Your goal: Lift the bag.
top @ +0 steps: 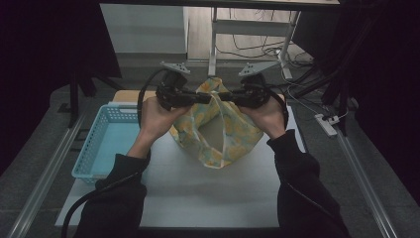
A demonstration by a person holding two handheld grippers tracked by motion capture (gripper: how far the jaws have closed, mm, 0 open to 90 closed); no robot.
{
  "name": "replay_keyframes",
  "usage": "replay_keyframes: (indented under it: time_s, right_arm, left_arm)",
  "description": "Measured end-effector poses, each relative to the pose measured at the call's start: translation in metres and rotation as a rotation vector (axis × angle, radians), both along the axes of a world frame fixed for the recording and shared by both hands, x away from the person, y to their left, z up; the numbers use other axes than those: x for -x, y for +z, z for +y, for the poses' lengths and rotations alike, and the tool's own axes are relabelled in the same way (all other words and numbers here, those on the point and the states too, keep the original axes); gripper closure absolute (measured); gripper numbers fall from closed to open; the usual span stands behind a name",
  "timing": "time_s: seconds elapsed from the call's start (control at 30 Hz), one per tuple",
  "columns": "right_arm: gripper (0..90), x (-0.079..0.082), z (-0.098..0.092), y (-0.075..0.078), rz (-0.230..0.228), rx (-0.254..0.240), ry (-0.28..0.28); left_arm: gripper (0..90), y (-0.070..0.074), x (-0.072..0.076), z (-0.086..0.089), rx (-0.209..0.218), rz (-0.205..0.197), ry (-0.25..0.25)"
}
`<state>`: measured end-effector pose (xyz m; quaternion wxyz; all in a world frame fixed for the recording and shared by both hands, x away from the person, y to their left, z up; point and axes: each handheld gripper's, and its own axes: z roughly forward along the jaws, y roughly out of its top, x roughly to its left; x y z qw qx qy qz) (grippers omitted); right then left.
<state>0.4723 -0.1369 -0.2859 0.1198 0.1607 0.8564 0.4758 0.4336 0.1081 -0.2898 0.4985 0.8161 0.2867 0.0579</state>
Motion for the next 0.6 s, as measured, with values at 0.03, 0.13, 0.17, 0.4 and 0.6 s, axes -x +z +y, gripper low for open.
replay_keyframes:
  time_s: [0.03, 0.13, 0.17, 0.4, 0.6]
  right_arm:
    - [90.0, 0.0, 0.001, 0.003, -0.001, -0.002, 0.0]
    - [90.0, 0.002, 0.002, 0.011, -0.016, -0.002, -0.003]
    - [90.0, 0.002, 0.002, 0.014, -0.02, -0.004, -0.004]
    - [90.0, 0.005, 0.002, 0.031, -0.048, -0.014, -0.01]
    - [90.0, 0.007, 0.0, 0.045, -0.072, -0.024, -0.018]
  left_arm:
    - [89.5, 0.003, 0.0, 0.0, 0.003, -0.005, 0.002]
    - [89.5, 0.01, 0.0, -0.001, 0.01, -0.019, 0.006]
    - [89.6, 0.013, 0.0, -0.001, 0.011, -0.021, 0.007]
    - [89.5, 0.031, 0.0, 0.0, 0.024, -0.055, 0.025]
    - [89.6, 0.047, 0.002, -0.001, 0.033, -0.089, 0.035]
